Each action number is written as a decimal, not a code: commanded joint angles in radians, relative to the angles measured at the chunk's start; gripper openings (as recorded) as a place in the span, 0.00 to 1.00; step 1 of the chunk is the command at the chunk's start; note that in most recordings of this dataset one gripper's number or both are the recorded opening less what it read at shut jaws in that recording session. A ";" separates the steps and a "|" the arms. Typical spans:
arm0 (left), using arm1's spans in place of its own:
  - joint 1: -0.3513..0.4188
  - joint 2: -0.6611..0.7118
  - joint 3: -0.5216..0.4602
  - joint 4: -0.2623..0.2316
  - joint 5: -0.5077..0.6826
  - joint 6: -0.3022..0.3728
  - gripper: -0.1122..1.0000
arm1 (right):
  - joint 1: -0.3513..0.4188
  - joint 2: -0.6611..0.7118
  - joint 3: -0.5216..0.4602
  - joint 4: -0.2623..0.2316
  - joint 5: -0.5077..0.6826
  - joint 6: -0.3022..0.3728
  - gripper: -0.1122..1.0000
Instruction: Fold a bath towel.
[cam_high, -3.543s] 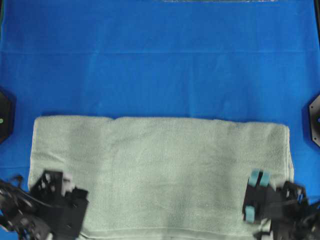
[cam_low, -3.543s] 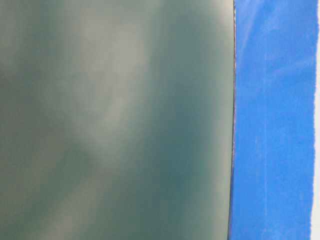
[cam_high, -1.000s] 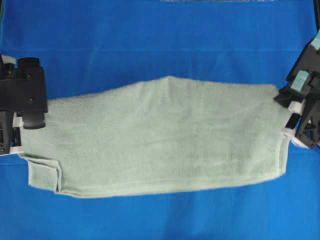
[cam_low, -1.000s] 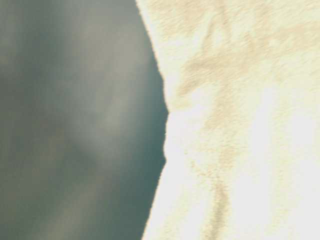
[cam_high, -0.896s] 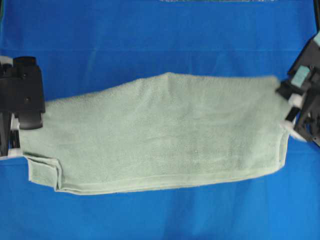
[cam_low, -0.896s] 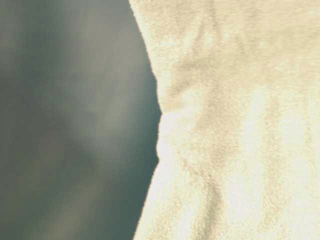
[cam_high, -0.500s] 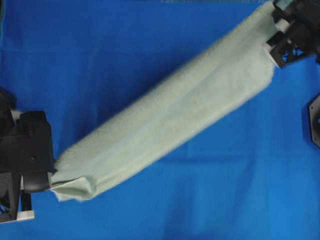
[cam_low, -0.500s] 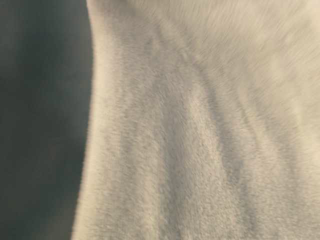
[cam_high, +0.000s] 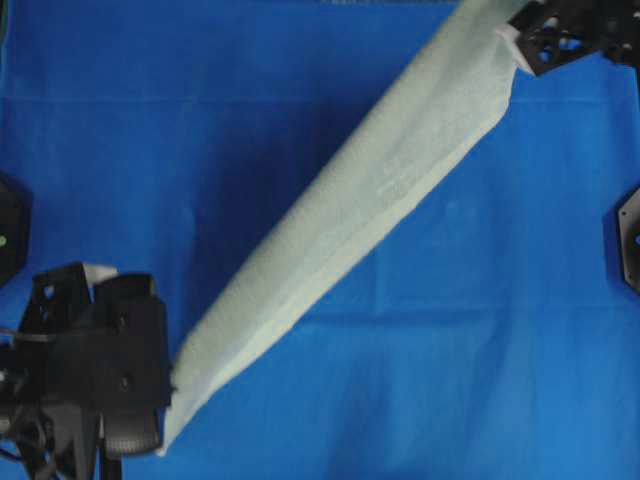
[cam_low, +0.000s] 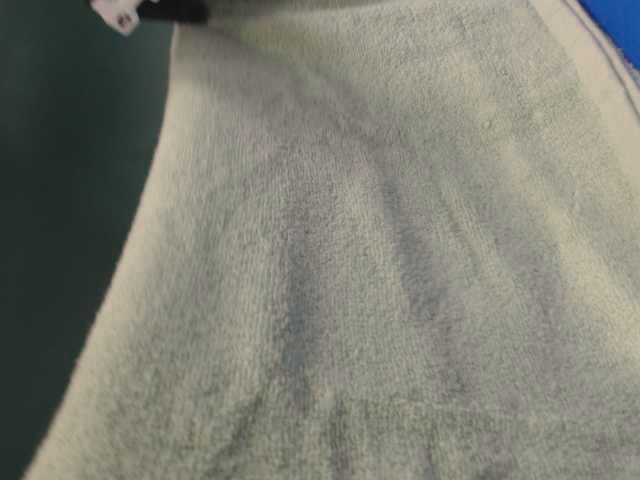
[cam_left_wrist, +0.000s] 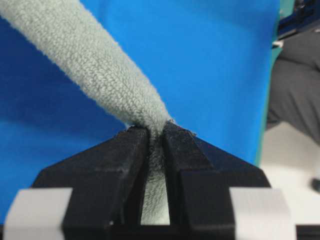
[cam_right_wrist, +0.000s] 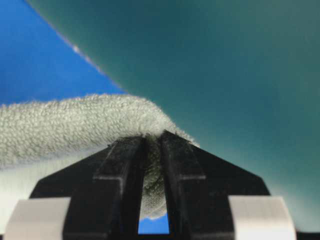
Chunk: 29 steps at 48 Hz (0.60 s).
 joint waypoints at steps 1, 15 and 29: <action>-0.009 0.009 -0.060 0.003 -0.014 -0.002 0.17 | 0.072 -0.074 0.006 0.002 0.101 0.006 0.24; -0.049 0.166 -0.291 0.009 0.000 0.015 0.17 | 0.523 -0.210 0.020 -0.008 0.509 0.242 0.24; -0.046 0.164 -0.264 0.055 0.046 0.026 0.17 | 0.574 -0.123 0.028 -0.014 0.583 0.302 0.24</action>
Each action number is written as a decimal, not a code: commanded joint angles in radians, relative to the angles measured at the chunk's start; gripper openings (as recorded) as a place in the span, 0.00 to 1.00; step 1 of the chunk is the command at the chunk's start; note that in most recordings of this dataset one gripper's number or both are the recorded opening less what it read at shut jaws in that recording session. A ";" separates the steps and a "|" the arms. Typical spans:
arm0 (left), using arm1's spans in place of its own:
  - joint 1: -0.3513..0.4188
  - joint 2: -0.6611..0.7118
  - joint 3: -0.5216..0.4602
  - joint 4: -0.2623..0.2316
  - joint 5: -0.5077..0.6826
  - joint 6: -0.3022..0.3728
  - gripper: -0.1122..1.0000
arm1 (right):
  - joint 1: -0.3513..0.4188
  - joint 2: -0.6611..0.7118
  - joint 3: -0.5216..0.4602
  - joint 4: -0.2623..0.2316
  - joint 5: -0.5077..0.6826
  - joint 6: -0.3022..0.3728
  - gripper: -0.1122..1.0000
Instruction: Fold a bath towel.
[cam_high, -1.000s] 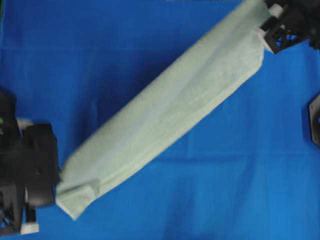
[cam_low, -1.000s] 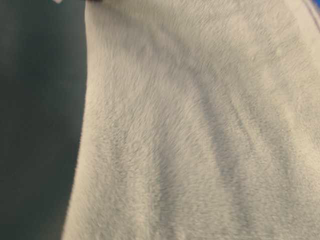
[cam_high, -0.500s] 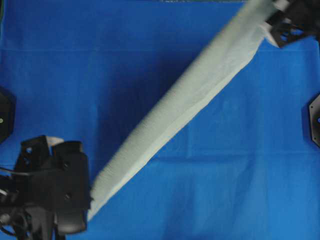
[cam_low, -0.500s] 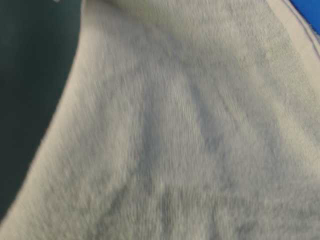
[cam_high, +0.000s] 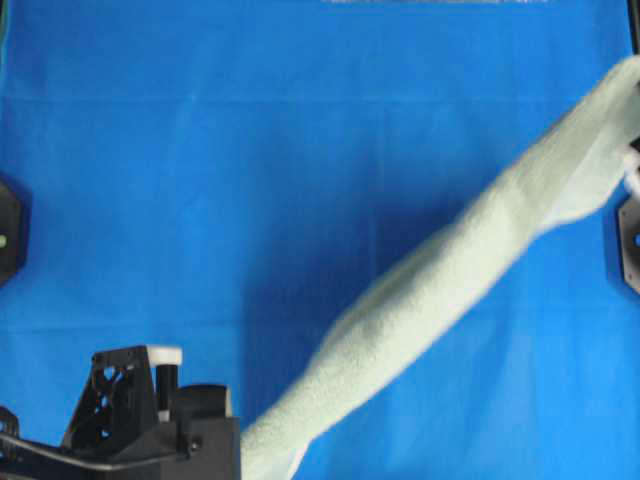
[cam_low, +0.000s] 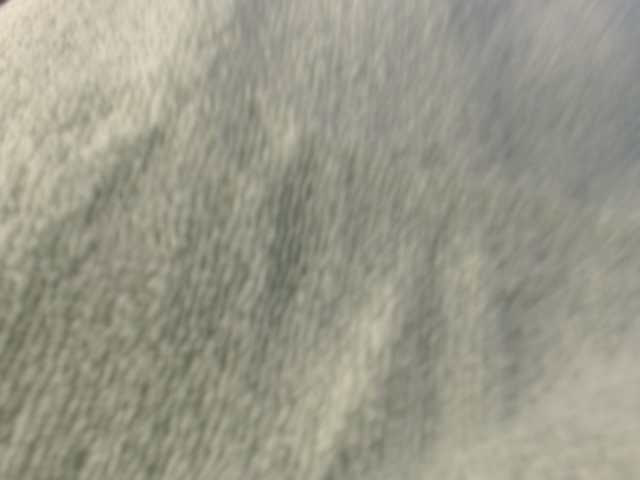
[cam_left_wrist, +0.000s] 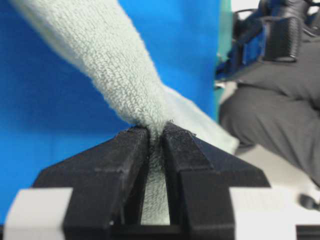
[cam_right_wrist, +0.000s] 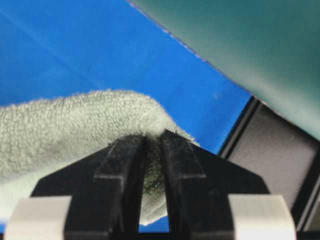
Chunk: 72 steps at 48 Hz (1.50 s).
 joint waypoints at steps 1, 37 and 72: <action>0.008 -0.049 0.040 0.018 -0.002 -0.003 0.17 | -0.046 0.023 0.000 -0.011 -0.049 -0.002 0.24; 0.288 -0.600 1.112 0.017 -0.370 -0.368 0.17 | -0.865 0.523 -0.002 0.071 -1.069 -0.376 0.24; 0.419 -0.721 1.215 0.018 -0.357 -0.242 0.87 | -0.887 0.575 -0.054 0.216 -0.882 -0.451 0.63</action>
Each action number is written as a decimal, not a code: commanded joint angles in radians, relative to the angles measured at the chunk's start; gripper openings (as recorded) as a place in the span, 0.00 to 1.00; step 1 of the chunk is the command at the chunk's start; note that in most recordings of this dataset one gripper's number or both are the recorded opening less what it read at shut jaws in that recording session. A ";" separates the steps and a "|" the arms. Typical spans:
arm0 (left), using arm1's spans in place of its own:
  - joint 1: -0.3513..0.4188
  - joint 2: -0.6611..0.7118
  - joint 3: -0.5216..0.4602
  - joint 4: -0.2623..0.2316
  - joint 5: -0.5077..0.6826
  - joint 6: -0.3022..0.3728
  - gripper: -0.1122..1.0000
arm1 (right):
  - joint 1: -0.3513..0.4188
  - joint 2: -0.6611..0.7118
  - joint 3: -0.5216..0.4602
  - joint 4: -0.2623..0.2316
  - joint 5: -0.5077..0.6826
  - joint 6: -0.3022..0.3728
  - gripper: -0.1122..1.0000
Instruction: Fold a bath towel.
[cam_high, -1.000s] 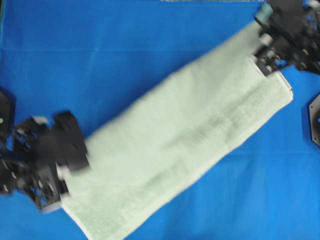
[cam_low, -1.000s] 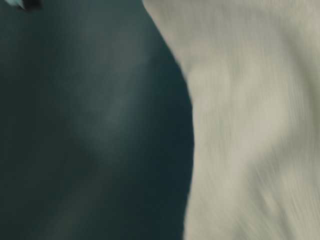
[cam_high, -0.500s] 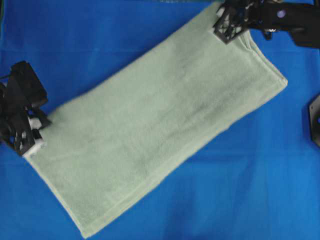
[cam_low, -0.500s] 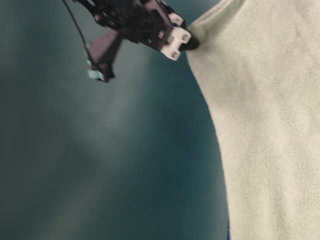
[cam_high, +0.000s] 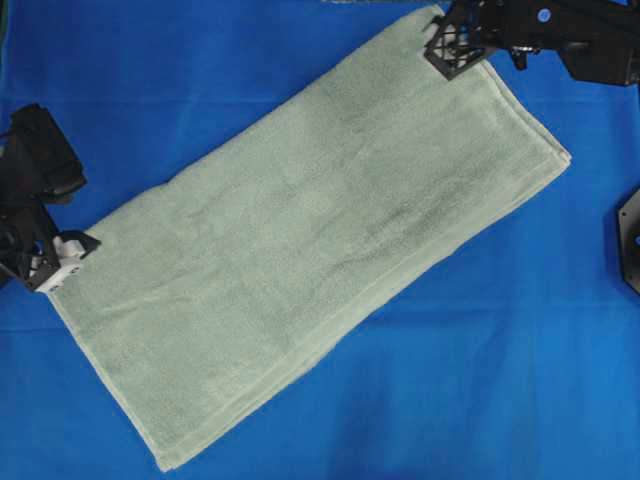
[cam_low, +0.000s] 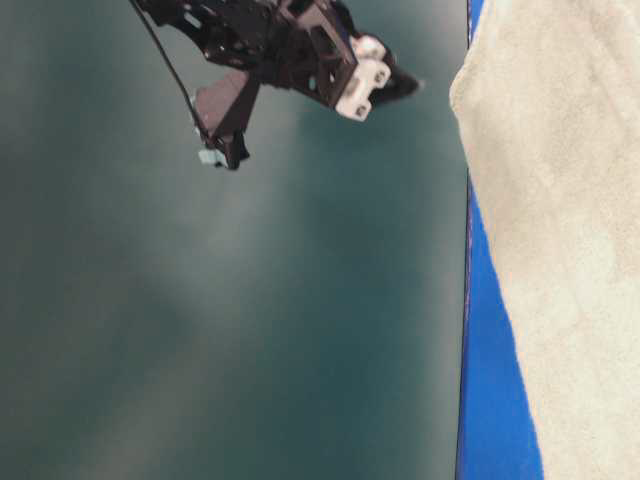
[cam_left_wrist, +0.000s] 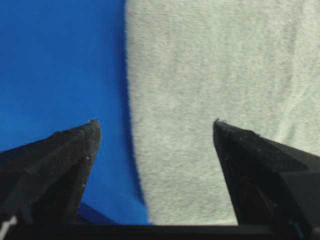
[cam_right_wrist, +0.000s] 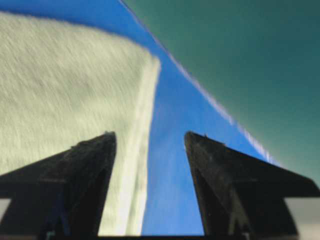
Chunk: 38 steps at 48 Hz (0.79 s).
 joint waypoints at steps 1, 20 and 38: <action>0.018 -0.037 -0.023 0.005 0.005 0.020 0.86 | 0.005 -0.066 0.009 0.067 0.038 -0.025 0.64; 0.025 -0.097 -0.020 0.005 0.005 0.032 0.86 | 0.006 -0.238 0.210 0.314 0.035 -0.101 0.66; 0.025 -0.092 -0.018 0.005 0.002 0.026 0.86 | -0.057 -0.121 0.278 0.311 -0.179 -0.095 0.66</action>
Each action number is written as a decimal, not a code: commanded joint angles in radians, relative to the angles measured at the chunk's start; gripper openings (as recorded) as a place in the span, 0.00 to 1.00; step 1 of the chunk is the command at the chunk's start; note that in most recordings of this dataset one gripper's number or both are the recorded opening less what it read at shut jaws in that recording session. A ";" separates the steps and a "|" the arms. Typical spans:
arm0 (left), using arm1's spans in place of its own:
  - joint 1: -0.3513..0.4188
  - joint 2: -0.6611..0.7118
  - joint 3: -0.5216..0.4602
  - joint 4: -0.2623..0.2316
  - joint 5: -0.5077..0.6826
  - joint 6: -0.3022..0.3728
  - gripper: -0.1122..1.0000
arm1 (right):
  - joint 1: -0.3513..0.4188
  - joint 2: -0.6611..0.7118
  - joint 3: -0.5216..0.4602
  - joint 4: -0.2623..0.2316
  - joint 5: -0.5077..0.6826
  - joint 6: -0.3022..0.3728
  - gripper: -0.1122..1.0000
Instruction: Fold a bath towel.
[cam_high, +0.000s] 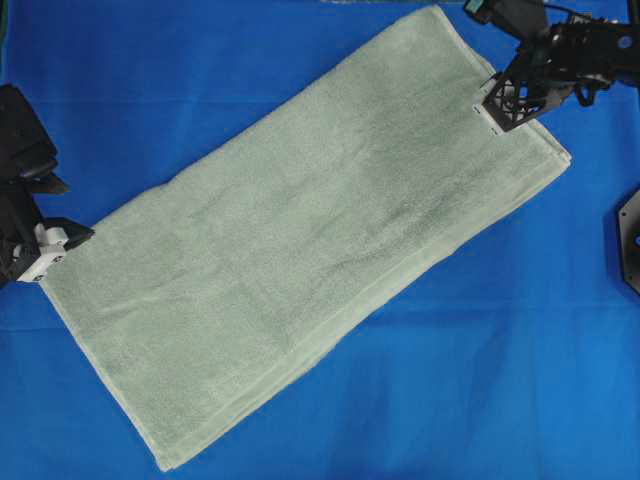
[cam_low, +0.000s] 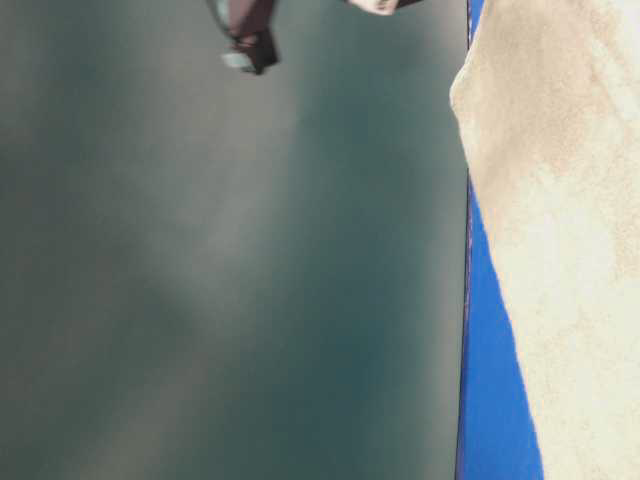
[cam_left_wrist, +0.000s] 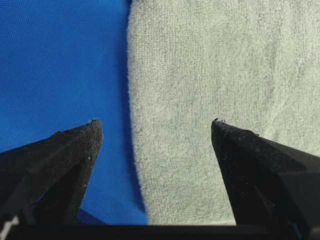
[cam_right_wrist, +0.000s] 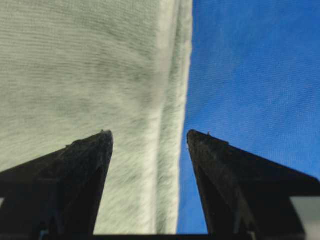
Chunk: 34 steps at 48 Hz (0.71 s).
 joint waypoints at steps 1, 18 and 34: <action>0.002 0.006 -0.018 0.005 -0.005 -0.003 0.86 | -0.025 0.038 0.008 -0.005 -0.075 0.000 0.66; 0.002 0.011 -0.018 0.003 -0.012 -0.006 0.86 | -0.087 0.189 0.054 -0.008 -0.213 -0.002 0.66; 0.002 0.012 -0.017 0.005 -0.012 -0.006 0.86 | -0.089 0.189 0.124 0.003 -0.298 0.044 0.60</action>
